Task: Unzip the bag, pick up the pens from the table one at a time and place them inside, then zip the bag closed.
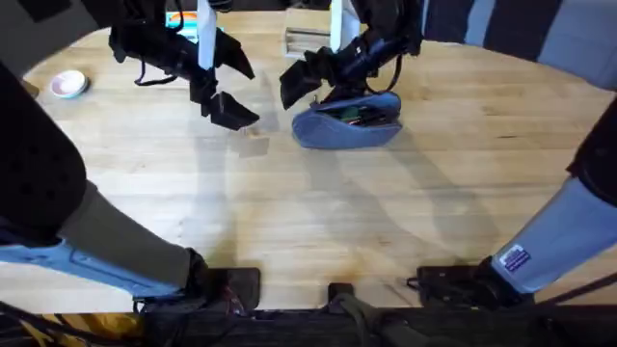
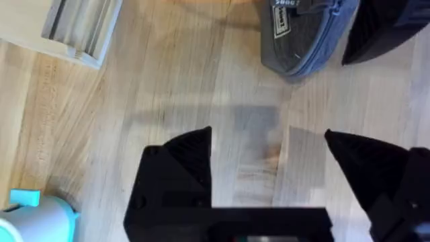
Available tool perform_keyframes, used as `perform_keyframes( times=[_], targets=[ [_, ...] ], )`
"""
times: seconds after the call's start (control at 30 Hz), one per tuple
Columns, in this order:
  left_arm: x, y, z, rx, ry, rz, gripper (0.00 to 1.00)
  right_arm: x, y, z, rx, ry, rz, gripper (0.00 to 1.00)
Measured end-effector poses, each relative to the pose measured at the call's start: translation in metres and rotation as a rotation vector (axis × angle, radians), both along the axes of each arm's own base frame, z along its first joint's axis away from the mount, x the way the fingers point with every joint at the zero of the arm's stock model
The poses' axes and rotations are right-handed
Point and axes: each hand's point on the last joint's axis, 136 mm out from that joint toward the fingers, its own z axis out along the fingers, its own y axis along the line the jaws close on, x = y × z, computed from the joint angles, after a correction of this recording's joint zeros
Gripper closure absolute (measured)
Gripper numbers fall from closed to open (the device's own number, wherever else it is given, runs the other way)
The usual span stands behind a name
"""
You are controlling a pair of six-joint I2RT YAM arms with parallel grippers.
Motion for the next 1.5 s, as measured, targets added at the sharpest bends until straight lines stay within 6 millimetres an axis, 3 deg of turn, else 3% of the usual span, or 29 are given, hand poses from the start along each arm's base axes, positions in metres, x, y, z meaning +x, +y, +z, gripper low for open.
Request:
perform_keyframes(
  times=[0.13,0.3,0.7,0.83,0.87,1.3,1.5],
  targets=[
    [0.0,0.0,0.0,-0.003,-0.001,0.0,0.007,-0.004,0.004,0.004,0.034,0.016,0.015,0.17],
    [0.0,0.0,0.0,-0.004,0.0,0.0,0.007,-0.005,0.005,0.005,0.043,0.022,0.017,0.361],
    [-0.002,-0.001,0.001,-0.007,0.01,-0.001,0.008,-0.006,0.0,0.0,0.007,0.032,0.006,0.639],
    [-0.002,-0.001,0.001,-0.007,0.01,-0.001,0.008,-0.005,-0.001,-0.001,-0.005,0.027,0.002,0.926],
    [-0.002,-0.001,0.001,-0.007,0.01,-0.001,0.007,-0.005,-0.002,-0.002,-0.007,0.027,0.001,0.956],
    [-0.005,-0.001,0.0,-0.009,0.025,-0.001,0.007,-0.005,-0.002,0.0,-0.008,0.012,0.01,0.968],
    [-0.005,-0.004,0.003,-0.029,0.023,-0.002,0.007,-0.007,-0.004,0.035,0.02,-0.081,0.027,0.968]
  ],
)
